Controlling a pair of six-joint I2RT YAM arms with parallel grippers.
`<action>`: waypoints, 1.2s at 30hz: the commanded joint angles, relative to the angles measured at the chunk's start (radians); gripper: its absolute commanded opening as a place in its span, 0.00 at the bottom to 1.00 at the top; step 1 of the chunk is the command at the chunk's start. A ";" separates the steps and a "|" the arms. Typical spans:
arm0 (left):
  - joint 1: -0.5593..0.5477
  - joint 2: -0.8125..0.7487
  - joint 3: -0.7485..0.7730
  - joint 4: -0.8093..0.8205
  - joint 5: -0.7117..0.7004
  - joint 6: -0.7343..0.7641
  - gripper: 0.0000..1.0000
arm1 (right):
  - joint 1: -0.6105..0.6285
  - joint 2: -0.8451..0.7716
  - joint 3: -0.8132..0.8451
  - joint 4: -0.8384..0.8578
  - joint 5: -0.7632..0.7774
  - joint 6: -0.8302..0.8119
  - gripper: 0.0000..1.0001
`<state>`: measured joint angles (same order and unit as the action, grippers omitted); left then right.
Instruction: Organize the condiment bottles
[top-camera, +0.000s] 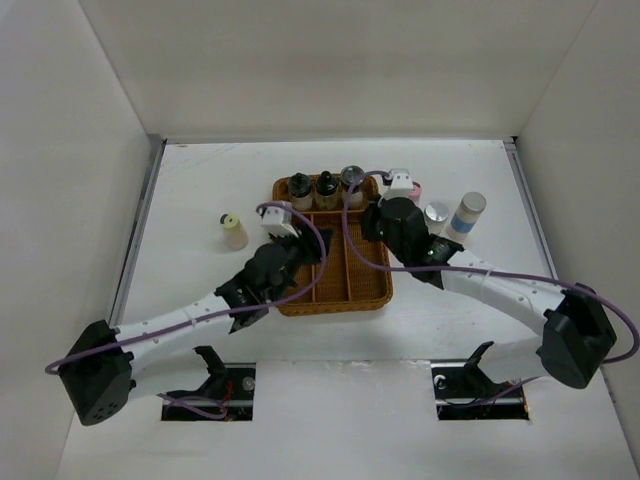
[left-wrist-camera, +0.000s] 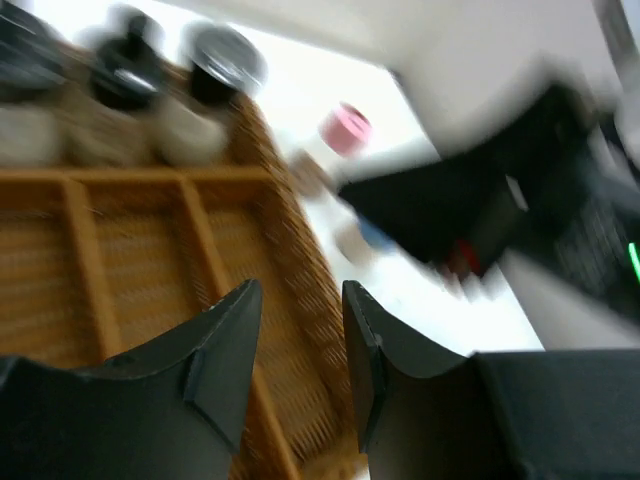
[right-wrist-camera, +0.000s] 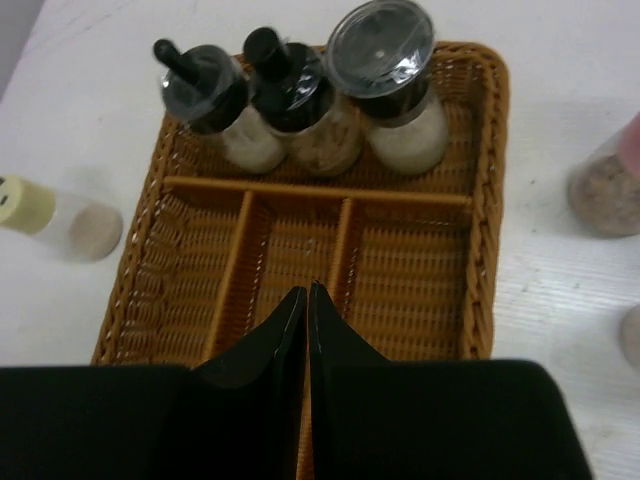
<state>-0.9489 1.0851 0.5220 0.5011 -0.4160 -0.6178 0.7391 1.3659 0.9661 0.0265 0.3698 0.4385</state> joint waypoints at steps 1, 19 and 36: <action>0.113 -0.036 0.091 -0.246 -0.131 -0.010 0.36 | 0.018 -0.085 -0.064 0.185 0.009 0.045 0.12; 0.678 0.167 0.291 -0.622 -0.156 -0.036 0.57 | 0.117 0.022 -0.291 0.657 -0.121 0.040 0.22; 0.756 0.334 0.337 -0.475 0.000 0.059 0.61 | 0.142 0.032 -0.351 0.753 -0.112 -0.030 0.40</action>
<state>-0.2012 1.3998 0.8207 -0.0227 -0.4568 -0.5831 0.8776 1.4029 0.6216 0.7094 0.2649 0.4206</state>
